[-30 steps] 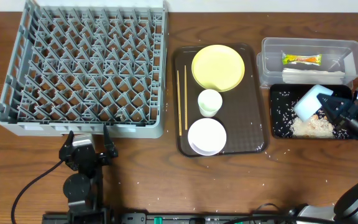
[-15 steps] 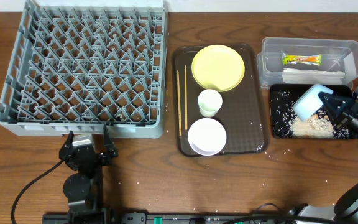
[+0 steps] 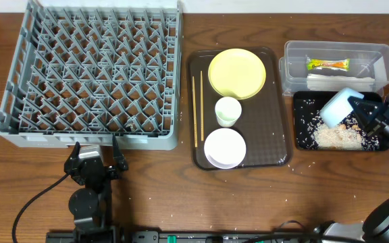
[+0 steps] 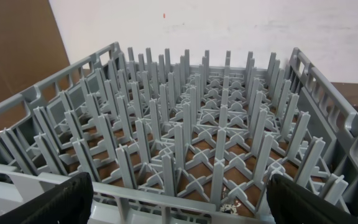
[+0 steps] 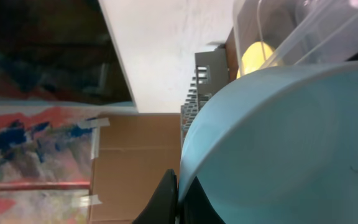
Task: Sort waste into correct bins and load items into the dishwasher
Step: 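Tip the light-blue bowl over the black tray to dump the rice, then return the light-blue bowl to the brown tray with the right gripper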
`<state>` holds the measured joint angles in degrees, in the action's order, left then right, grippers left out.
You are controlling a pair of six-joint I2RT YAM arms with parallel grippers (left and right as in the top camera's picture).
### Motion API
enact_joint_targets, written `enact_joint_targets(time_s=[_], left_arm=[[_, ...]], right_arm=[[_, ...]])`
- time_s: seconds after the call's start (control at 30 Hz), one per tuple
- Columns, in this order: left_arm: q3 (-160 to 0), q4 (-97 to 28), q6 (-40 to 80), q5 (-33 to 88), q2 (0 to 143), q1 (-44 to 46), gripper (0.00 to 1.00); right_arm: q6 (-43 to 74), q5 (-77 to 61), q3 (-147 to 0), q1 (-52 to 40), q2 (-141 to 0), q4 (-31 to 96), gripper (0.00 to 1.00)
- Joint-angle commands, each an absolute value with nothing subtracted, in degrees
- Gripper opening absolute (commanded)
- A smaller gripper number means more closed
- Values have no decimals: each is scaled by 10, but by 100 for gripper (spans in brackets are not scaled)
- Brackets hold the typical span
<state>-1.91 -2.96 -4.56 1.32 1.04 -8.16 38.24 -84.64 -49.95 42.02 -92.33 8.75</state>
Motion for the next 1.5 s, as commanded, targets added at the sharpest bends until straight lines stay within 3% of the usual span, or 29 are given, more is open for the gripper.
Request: enact_joint_targets(time_s=[0.0, 0.43, 0.67, 0.83, 0.93, 1.17, 1.27, 1.47], left_arm=[[-2, -40, -49, 8, 11, -83, 90], [-2, -40, -49, 8, 11, -83, 90], [-2, -40, -49, 8, 11, -83, 90], [-2, -40, -49, 8, 11, -83, 90], [-2, -40, -49, 8, 11, -83, 91], [-2, -40, -49, 8, 11, -83, 90], [-2, -40, -49, 8, 11, -83, 91], [-2, -40, -49, 8, 11, -83, 90]], right_arm=[[401, -828, -498, 409, -918, 67, 1], [411, -860, -498, 381, -905, 17, 1], [410, -795, -498, 271, -859, -7, 1], [392, -707, -499, 145, -805, -4, 2], [335, -637, -522, 76, -770, 59, 2], [155, -304, -702, -38, -757, 434, 1], [142, -186, -765, -96, -757, 502, 1], [143, -78, -788, -182, -761, 552, 1]])
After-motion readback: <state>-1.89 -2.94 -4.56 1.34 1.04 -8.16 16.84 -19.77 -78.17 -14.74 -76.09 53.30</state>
